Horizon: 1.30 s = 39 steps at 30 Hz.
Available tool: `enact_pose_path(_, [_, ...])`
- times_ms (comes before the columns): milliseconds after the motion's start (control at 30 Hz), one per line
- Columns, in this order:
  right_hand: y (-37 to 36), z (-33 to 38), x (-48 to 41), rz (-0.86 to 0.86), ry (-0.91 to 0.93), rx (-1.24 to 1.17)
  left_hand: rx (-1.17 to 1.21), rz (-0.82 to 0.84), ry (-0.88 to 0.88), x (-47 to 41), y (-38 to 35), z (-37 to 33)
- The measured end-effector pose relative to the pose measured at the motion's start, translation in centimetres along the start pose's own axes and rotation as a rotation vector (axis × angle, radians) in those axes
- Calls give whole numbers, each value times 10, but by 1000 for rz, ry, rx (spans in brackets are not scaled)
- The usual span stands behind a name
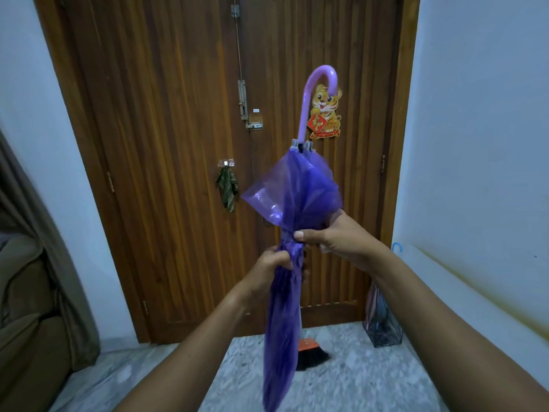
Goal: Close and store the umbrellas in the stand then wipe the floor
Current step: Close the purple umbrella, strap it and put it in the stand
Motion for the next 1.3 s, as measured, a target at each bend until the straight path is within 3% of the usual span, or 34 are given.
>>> enact_pose_path(100, [2,-4,-7,-174,0,33,-315,-328,-160,-2,19,2])
enact_pose_path(167, [-8,-3,-9,-172,9,81,-329,-516,-187,1,28,1])
enact_pose_path(233, [-13,1,-9,-113,10,135,-282,-566,-167,4,32,-4])
enact_pose_path(500, [-11,-14,2,30,-70,-120,45,-272,42,12,20,-9])
enact_pose_path(667, [-25,-20,4,222,-57,-321,285,268,287,23,-27,3])
enact_pose_path(767, [-27,-21,4,219,-36,-475,296,409,324,26,-43,-3])
enact_pose_path(867, [-18,-13,-1,112,40,-328,141,227,299,15,-22,-1])
enact_pose_path(1000, [-5,-10,-3,-61,34,-147,-382,-154,-30,3,9,-12])
enact_pose_path(1133, [-13,-1,-4,-24,43,-99,-363,-470,-177,6,21,-18])
enact_pose_path(1300, [3,-4,1,-30,59,-16,-285,-443,-30,9,26,-24])
Point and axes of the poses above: each hand's wrist, its own x-axis away from the middle knuckle, its own y-axis out of the back of the hand, z = x × y, the point moved 9 cm from there along -x, towards the middle knuckle, and after that the axes turned 5 degrees about x, right-handed, at the moved point
